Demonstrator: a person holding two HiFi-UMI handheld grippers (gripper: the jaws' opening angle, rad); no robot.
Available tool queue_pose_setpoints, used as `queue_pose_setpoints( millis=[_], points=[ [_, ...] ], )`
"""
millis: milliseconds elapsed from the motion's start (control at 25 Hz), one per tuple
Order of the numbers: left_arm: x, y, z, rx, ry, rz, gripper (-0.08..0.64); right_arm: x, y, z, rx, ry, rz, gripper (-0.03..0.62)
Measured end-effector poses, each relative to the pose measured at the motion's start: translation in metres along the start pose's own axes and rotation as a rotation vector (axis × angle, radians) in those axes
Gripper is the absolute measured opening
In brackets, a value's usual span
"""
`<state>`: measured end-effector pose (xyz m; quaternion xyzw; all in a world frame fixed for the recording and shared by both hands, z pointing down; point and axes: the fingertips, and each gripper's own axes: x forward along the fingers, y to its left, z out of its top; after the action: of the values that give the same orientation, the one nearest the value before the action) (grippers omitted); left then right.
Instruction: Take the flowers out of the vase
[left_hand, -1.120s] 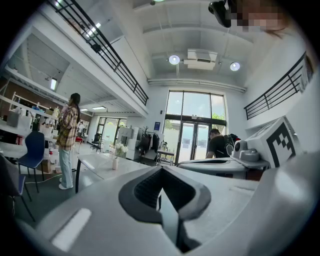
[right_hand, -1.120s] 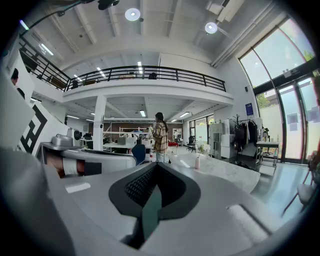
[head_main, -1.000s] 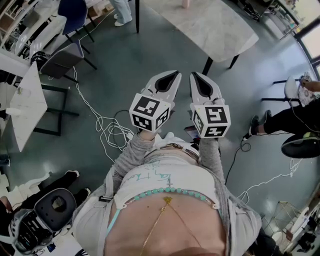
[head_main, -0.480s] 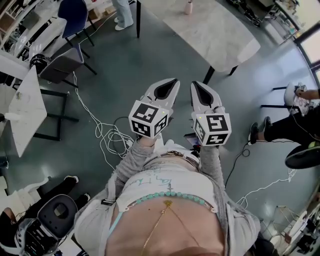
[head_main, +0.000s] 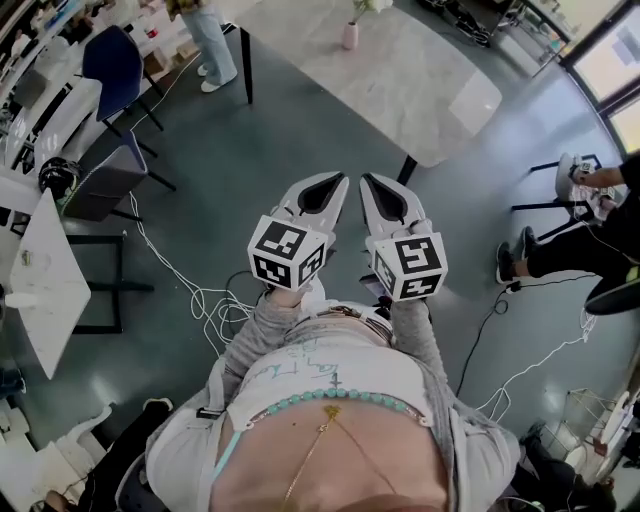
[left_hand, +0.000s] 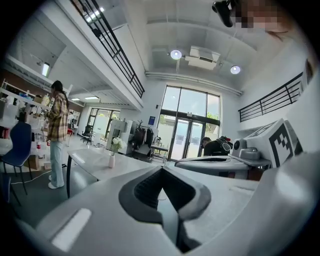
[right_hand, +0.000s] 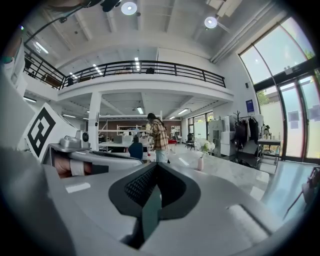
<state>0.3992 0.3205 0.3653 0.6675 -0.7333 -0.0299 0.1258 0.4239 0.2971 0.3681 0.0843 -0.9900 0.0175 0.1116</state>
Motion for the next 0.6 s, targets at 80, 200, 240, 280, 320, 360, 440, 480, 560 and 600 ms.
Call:
queue_pose_setpoints(
  millis=[80,200,240,280,320,360,440,480,560,600],
  points=[
    [0.007,0.011,0.004,0.001,0.004,-0.012,0.000,0.012,-0.002,0.004,0.004,0.000,-0.007,0.028],
    [0.013,0.025,0.009,-0.004,0.009,-0.038,0.000,0.029,-0.005,0.010,0.005,-0.003,-0.026,0.028],
    [0.015,0.030,0.010,-0.004,0.011,-0.045,0.000,0.034,-0.005,0.012,0.006,-0.004,-0.033,0.028],
    [0.016,0.035,0.013,-0.002,0.012,-0.050,0.000,0.039,-0.006,0.014,0.005,-0.006,-0.041,0.028],
    [0.017,0.041,0.015,-0.001,0.012,-0.054,0.000,0.045,-0.005,0.017,0.003,-0.009,-0.047,0.028],
    [0.018,0.047,0.017,0.001,0.012,-0.057,0.000,0.050,-0.005,0.020,0.001,-0.012,-0.053,0.028],
    [0.018,0.058,0.020,0.001,0.009,-0.061,0.000,0.059,-0.003,0.022,0.002,-0.016,-0.062,0.028],
    [0.018,0.063,0.022,0.001,0.008,-0.062,0.000,0.064,-0.003,0.023,0.003,-0.017,-0.066,0.028],
    [0.018,0.071,0.024,-0.003,0.009,-0.063,0.000,0.071,-0.003,0.024,0.001,-0.010,-0.077,0.028],
    [0.018,0.074,0.024,-0.008,0.013,-0.064,0.000,0.073,-0.002,0.025,0.000,-0.005,-0.081,0.028]
  ],
)
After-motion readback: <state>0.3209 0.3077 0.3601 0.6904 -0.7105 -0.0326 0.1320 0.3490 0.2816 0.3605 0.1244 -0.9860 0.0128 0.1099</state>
